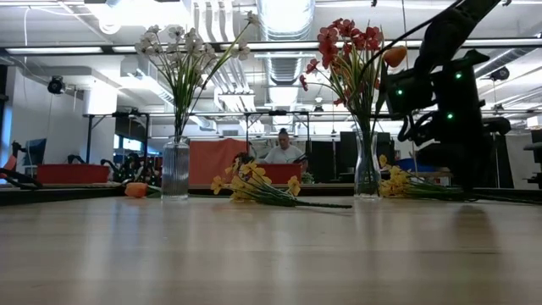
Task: Sort flowers into vase by color
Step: Put the right yellow flowers into the left transparent flower vase
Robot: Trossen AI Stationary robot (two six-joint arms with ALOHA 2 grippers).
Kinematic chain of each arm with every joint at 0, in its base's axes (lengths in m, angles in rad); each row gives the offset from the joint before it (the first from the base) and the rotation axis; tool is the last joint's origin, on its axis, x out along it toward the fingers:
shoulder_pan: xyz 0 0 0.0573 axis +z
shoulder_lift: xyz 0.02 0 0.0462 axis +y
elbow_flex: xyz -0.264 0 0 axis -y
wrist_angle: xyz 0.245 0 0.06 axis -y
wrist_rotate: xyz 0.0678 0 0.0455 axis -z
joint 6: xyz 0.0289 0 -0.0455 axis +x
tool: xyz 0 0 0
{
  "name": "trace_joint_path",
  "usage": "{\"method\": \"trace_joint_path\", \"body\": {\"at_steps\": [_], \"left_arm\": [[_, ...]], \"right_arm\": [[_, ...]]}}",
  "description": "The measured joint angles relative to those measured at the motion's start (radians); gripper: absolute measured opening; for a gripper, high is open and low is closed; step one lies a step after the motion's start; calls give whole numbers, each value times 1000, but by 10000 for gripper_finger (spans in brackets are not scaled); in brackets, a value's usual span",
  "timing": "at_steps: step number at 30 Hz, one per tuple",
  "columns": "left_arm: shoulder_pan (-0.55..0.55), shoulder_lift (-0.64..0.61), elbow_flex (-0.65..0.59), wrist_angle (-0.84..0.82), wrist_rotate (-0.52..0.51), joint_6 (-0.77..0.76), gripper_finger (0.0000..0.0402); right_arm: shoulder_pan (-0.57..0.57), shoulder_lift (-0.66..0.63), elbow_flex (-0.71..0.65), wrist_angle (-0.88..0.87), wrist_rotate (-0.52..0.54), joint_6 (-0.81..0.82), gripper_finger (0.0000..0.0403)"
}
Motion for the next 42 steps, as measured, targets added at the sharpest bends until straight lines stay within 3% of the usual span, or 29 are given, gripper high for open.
{"method": "trace_joint_path", "body": {"at_steps": [16,21,29,35,42], "left_arm": [[0,0,0,-7,0,0,199],[0,0,0,-9,0,0,199],[0,0,0,-12,0,-2,199],[0,0,0,-15,1,-12,199],[0,0,0,-31,2,-34,199]], "right_arm": [[-94,127,7,39,-70,-85,156],[-97,136,4,45,-130,-119,122],[-108,93,12,33,-229,-155,20],[-74,41,28,20,-378,-144,16],[33,-56,44,-121,-492,-37,14]]}}
